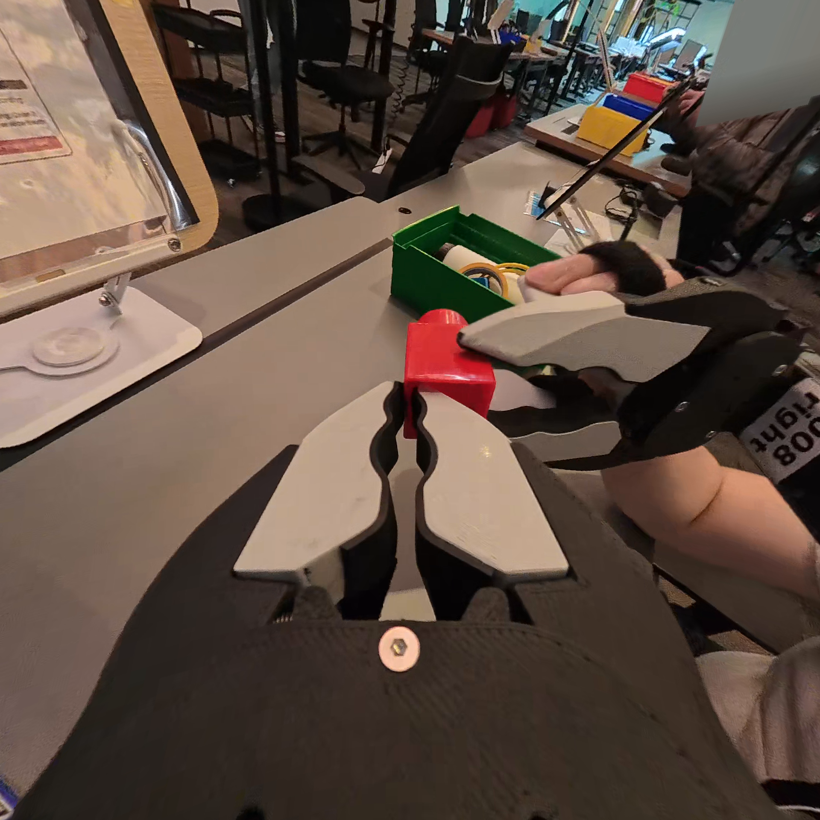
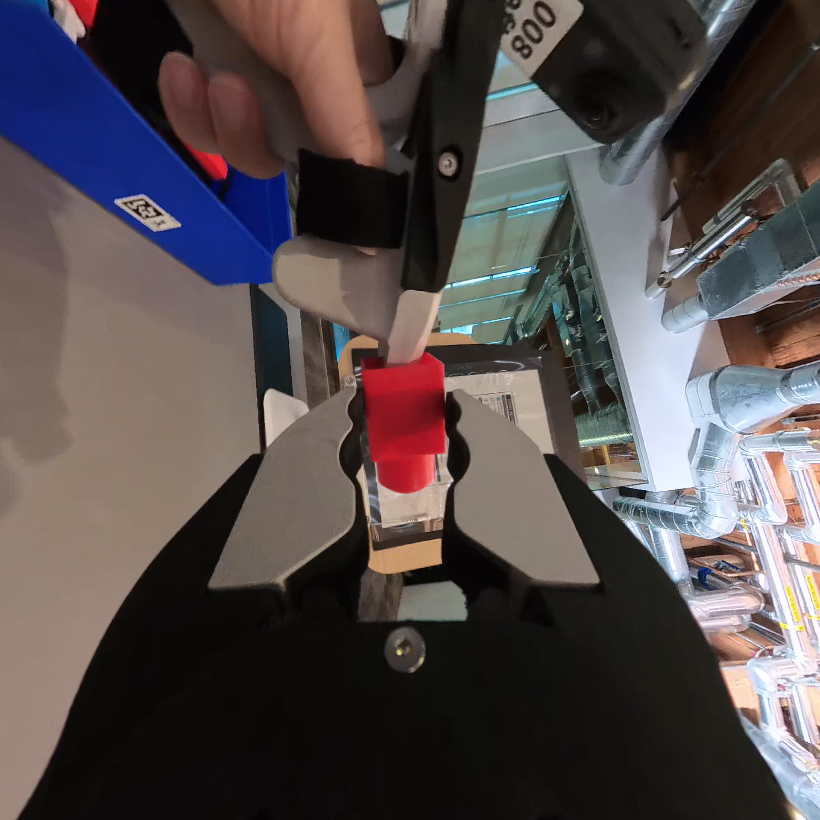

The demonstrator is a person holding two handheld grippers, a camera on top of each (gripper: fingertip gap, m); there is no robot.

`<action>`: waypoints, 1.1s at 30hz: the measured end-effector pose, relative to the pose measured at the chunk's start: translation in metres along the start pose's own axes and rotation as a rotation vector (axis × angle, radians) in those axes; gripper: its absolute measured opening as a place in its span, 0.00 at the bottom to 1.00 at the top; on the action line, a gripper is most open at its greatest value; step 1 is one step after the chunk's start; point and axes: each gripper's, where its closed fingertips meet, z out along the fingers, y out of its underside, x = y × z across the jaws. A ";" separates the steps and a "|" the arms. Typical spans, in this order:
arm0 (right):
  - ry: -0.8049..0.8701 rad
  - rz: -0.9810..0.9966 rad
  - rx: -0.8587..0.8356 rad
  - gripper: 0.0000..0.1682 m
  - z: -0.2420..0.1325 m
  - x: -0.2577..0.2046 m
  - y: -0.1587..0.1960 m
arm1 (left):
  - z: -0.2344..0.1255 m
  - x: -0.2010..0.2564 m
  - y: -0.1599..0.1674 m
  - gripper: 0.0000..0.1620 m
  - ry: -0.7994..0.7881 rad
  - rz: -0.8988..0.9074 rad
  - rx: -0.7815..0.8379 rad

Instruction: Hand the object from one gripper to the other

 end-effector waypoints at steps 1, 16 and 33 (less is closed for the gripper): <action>0.006 0.006 -0.006 0.21 0.001 0.001 0.002 | 0.001 -0.001 -0.001 0.02 -0.013 0.025 0.009; 0.367 1.583 -0.508 0.21 -0.187 0.061 0.296 | -0.065 0.032 -0.044 0.31 -0.084 0.262 0.218; -0.043 1.770 -1.191 0.32 -0.233 -0.090 0.357 | -0.079 0.028 -0.029 0.32 -0.191 0.355 0.097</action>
